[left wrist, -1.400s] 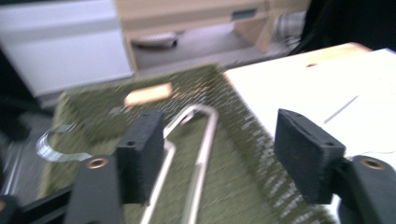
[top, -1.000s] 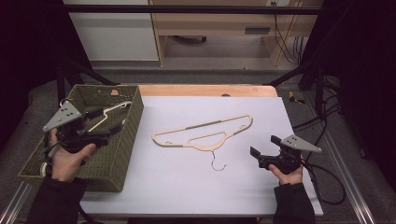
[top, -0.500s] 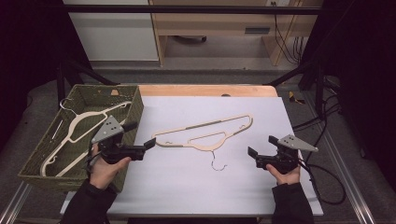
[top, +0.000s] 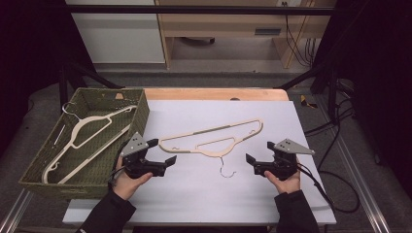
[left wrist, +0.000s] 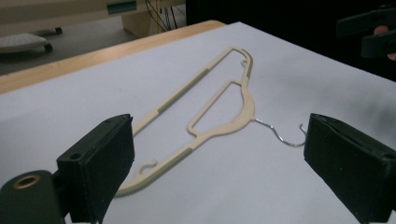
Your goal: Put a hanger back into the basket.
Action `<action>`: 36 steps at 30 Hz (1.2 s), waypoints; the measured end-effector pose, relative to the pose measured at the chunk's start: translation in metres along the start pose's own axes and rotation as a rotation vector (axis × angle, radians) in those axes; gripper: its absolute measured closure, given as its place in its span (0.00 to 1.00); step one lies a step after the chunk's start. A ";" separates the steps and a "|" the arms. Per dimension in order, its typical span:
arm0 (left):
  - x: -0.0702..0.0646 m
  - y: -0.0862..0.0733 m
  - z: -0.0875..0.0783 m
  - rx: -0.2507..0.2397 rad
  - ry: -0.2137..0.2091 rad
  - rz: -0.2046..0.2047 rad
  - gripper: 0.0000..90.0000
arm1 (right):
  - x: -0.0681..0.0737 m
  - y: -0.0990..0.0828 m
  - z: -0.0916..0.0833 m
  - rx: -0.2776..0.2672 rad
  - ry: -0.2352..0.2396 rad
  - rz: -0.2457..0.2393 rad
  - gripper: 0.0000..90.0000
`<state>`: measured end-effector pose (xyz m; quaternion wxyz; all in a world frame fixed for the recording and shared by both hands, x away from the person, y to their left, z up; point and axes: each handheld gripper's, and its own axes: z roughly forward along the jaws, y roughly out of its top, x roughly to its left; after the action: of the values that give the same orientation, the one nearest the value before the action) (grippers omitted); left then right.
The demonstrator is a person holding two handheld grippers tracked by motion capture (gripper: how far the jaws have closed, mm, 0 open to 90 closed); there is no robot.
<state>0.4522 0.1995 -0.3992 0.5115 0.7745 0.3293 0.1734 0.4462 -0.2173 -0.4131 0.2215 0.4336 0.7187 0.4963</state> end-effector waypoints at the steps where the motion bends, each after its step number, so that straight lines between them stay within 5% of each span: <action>1: 0.000 -0.002 0.002 0.004 0.000 -0.003 0.09 | 0.002 0.000 0.002 0.007 -0.002 0.004 0.08; 13: 0.004 -0.015 0.015 0.048 0.007 -0.011 0.10 | 0.031 0.005 0.038 0.081 0.033 -0.016 0.20; 21: 0.005 -0.017 0.016 0.056 0.010 -0.005 0.10 | 0.044 -0.003 0.070 0.181 0.013 -0.020 0.32; 36: 0.006 -0.019 0.016 0.058 0.014 -0.004 0.10 | 0.053 -0.027 0.111 0.335 -0.038 -0.059 0.72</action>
<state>0.4600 0.1973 -0.4239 0.4867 0.7872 0.3395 0.1679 0.4905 -0.1181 -0.4768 0.1743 0.4524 0.7994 0.3547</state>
